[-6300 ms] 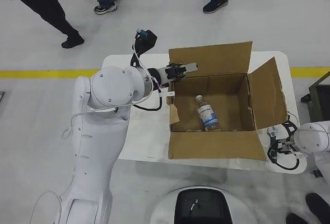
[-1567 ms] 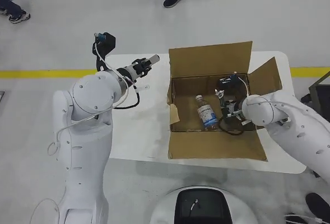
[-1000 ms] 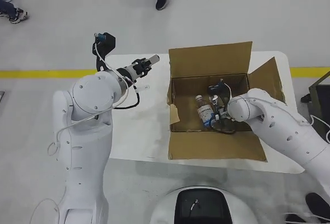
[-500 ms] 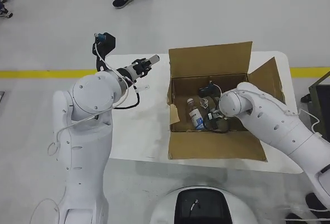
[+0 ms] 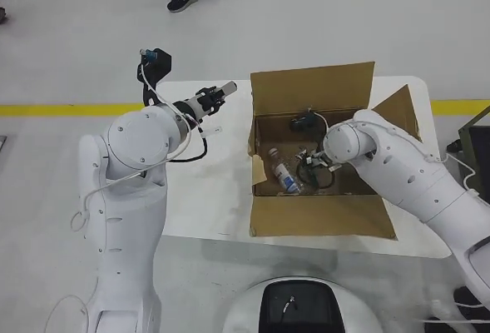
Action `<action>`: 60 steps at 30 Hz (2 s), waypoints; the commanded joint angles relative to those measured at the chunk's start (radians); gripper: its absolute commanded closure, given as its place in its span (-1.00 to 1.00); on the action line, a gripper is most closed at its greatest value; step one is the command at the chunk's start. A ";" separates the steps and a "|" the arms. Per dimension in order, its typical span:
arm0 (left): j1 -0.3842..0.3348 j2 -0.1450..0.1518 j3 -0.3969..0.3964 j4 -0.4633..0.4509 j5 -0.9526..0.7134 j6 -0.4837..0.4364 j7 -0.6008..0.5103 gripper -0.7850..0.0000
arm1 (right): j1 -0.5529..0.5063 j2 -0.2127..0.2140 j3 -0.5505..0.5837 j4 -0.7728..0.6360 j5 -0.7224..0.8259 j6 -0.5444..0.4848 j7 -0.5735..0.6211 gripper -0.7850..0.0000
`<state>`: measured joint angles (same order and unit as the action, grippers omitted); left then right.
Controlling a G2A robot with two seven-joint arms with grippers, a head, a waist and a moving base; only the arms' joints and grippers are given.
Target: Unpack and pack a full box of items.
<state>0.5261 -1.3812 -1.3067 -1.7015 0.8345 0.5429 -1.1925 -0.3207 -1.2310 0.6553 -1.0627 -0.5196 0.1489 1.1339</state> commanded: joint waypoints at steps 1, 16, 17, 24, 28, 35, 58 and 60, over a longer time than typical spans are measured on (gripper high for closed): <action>0.000 0.000 0.000 0.000 0.000 0.000 0.000 -1.00 | -0.002 0.019 0.048 -0.040 -0.009 -0.022 0.005 0.02; 0.000 0.000 0.000 0.000 0.000 0.000 0.000 -1.00 | -0.294 0.221 0.834 -0.598 0.114 -0.045 0.124 0.90; 0.000 0.000 0.000 0.000 0.000 0.000 0.000 -1.00 | -0.314 0.231 0.888 -0.620 0.098 -0.047 0.136 0.91; 0.000 0.000 0.000 0.000 0.000 0.000 0.000 -1.00 | -0.402 0.286 1.086 -0.660 -0.100 -0.132 0.289 1.00; 0.000 0.000 0.000 0.000 0.000 0.000 0.000 -1.00 | -0.466 0.308 1.156 -0.643 -0.219 -0.168 0.338 1.00; 0.000 0.000 0.000 0.000 0.000 0.000 0.000 -1.00 | -0.616 0.335 1.169 -0.550 -0.363 -0.211 0.402 0.90; 0.000 0.000 0.000 0.000 0.000 0.000 0.000 -1.00 | -0.759 0.381 1.022 -0.555 -0.375 -0.218 0.402 -1.00; 0.000 0.000 0.000 0.000 0.000 0.000 0.000 -1.00 | -0.777 0.380 1.016 -0.550 -0.379 -0.219 0.359 -1.00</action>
<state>0.5261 -1.3812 -1.3067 -1.7015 0.8345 0.5429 -1.1925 -1.0857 -0.8506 1.6748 -1.6165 -0.8961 -0.0700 1.5271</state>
